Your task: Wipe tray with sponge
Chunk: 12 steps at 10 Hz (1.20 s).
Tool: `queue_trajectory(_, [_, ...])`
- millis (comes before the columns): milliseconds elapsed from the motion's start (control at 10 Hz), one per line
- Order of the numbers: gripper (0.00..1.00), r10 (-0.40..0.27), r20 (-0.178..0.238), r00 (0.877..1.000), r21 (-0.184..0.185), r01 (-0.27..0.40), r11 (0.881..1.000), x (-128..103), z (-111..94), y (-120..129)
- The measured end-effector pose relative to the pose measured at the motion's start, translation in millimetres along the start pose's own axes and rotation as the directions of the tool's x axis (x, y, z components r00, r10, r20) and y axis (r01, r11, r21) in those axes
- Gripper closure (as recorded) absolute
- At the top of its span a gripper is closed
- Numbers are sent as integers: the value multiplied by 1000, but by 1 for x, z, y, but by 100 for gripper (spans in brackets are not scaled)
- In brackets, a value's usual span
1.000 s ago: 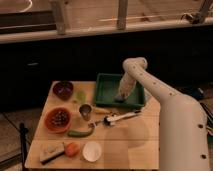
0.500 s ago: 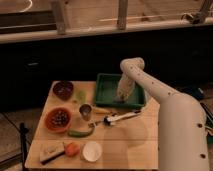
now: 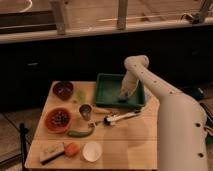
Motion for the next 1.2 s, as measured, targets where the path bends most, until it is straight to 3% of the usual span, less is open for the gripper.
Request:
queue_trajectory(200, [97,-33,11,999,2,33,999,-4,4,-21])
queue_trajectory(300, [97,-73,30,997,-3,73,997,-18,11,-33])
queue_trajectory(500, [97,-105,50,993,-8,105,994,-33,14,-34])
queue_trajectory(800, [97,-102,61,993,-4,103,995,-46,13,-12])
queue_trajectory(1200, [97,-26,40,999,-7,27,1000,-20,8,19])
